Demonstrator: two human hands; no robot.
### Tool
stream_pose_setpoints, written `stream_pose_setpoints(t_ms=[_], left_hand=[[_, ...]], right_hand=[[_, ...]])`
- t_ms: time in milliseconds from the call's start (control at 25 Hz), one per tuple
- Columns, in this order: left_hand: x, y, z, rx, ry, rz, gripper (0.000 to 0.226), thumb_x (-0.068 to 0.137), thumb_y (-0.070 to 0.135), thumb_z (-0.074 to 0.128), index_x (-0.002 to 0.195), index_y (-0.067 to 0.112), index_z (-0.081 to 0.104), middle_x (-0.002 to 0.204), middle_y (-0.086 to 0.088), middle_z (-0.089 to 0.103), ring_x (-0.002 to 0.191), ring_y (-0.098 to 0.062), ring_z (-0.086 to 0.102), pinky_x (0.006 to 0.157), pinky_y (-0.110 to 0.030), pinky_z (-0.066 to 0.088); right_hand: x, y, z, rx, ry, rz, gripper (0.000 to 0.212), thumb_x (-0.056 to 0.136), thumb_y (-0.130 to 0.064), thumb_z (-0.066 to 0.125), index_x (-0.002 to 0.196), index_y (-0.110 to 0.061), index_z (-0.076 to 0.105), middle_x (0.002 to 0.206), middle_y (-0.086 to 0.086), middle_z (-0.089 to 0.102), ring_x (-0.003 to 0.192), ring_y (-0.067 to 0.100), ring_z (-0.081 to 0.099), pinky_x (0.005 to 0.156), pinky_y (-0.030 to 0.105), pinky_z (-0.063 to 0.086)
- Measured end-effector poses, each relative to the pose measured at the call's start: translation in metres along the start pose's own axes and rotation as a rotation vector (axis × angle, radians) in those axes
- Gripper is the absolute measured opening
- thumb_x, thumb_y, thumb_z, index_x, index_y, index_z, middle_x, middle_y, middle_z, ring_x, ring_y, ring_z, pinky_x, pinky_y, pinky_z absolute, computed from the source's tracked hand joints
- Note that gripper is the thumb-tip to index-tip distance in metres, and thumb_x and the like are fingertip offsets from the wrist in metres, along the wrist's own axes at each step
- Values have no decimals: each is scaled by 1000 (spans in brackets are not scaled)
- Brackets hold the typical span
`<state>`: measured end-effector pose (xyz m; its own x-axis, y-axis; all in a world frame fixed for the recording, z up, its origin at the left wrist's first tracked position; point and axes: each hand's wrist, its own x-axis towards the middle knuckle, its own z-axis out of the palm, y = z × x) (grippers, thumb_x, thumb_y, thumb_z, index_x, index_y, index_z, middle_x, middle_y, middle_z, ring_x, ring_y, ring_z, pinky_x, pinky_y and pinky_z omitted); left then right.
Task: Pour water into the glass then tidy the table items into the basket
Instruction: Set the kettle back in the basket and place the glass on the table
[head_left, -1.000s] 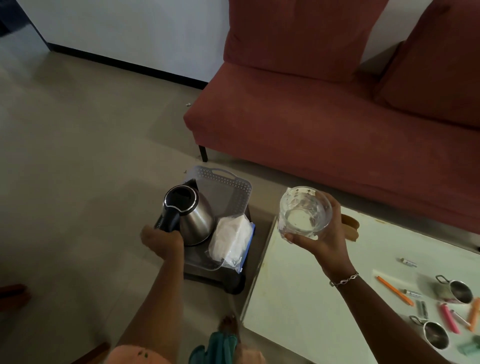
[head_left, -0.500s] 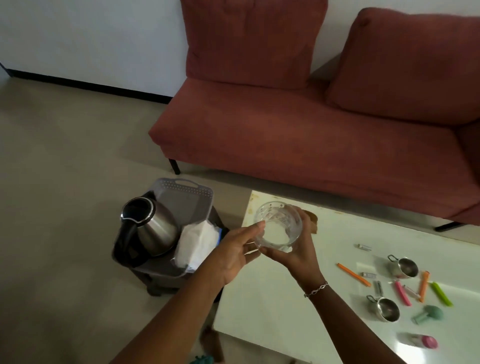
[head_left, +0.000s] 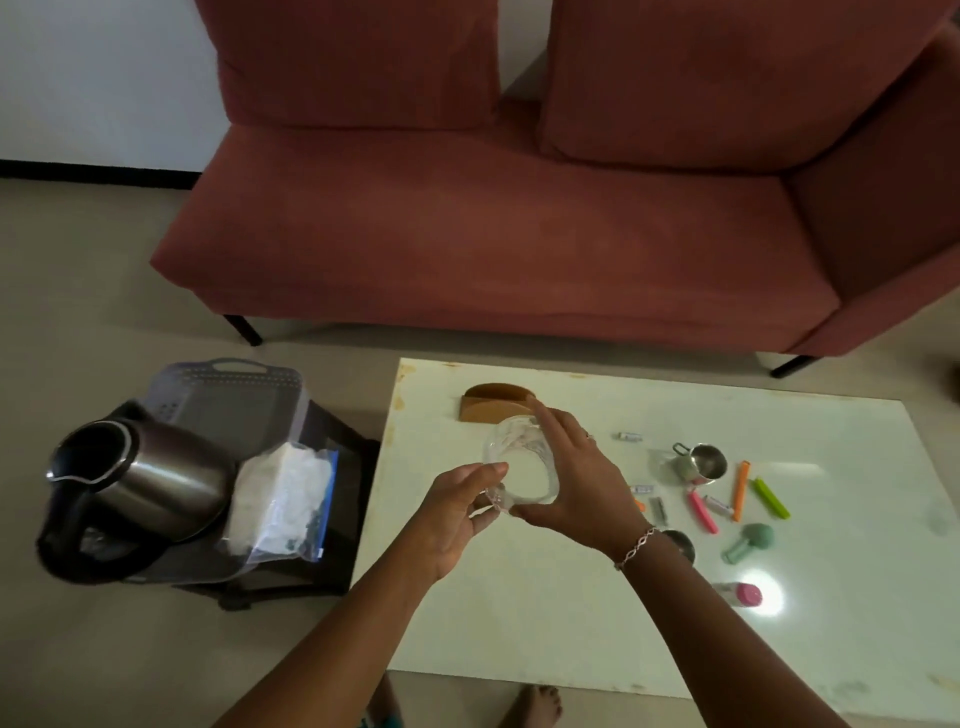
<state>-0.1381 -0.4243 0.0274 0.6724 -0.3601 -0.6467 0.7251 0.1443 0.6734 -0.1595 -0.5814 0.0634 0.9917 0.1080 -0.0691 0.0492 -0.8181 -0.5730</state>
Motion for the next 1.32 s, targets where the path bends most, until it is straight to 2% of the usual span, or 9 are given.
stream_pose_setpoints(t_ms=[80, 200, 240, 320, 400, 560, 840, 1200, 1320], left_hand=[[20, -9, 13, 50, -37, -3, 18, 83, 25, 62, 99, 18, 60, 95, -6, 61, 99, -19, 57, 106, -42, 39], [56, -17, 27, 183, -152, -44, 55, 72, 41, 68, 119, 17, 50, 117, -7, 58, 117, -21, 51, 107, -40, 36], [70, -19, 32, 293, -172, -59, 68, 70, 46, 68, 127, 18, 43, 132, -6, 51, 126, -22, 44, 107, -40, 33], [94, -28, 34, 676, -109, -59, 88, 71, 50, 67, 142, 20, 23, 151, -3, 28, 138, -22, 28, 109, -39, 29], [110, -37, 31, 1035, -36, 22, 95, 72, 50, 68, 145, 23, 12, 155, -1, 16, 141, -21, 18, 110, -39, 26], [135, -53, 27, 1309, -12, 221, 94, 76, 48, 66, 145, 18, 9, 156, -3, 6, 143, -21, 3, 116, -41, 17], [165, -72, 24, 1578, -7, 315, 86, 82, 49, 57, 145, 14, 10, 157, -8, 2, 144, -24, -1, 117, -43, 7], [178, -92, 4, 1606, 13, 361, 83, 83, 49, 56, 144, 14, 13, 157, -7, 3, 144, -24, 1, 118, -43, 6], [174, -94, -1, 1611, 15, 358, 83, 83, 50, 55, 145, 14, 12, 157, -7, 3, 144, -25, 1, 118, -42, 6]], right_hand=[[4, 24, 1, -130, -33, -1, 101, 64, -41, 76, 143, -22, 17, 143, 3, 32, 121, 24, 43, 78, 29, 51], [13, 67, 8, -137, -38, 62, 98, 59, -38, 78, 140, -21, 24, 140, 7, 35, 117, 27, 45, 80, 34, 53], [18, 83, 10, -126, -38, 96, 98, 58, -36, 79, 139, -19, 26, 139, 8, 35, 117, 28, 45, 81, 36, 53], [28, 115, 16, -122, -41, 162, 99, 56, -32, 81, 138, -17, 27, 139, 9, 36, 118, 29, 44, 84, 39, 53], [41, 145, 22, -143, -46, 217, 99, 56, -28, 82, 138, -16, 28, 139, 10, 36, 119, 32, 43, 86, 42, 51], [75, 199, 39, -195, -72, 300, 97, 57, -24, 82, 137, -13, 28, 137, 13, 35, 120, 36, 40, 86, 46, 49], [119, 251, 76, -213, -97, 357, 95, 58, -21, 83, 135, -8, 30, 136, 18, 37, 122, 39, 39, 91, 49, 47], [133, 262, 100, -211, -92, 403, 95, 58, -19, 83, 134, -4, 29, 130, 23, 38, 117, 43, 40, 86, 52, 48], [132, 258, 100, -272, -118, 408, 97, 61, -23, 83, 136, -4, 25, 133, 24, 36, 120, 44, 39, 91, 53, 45]])
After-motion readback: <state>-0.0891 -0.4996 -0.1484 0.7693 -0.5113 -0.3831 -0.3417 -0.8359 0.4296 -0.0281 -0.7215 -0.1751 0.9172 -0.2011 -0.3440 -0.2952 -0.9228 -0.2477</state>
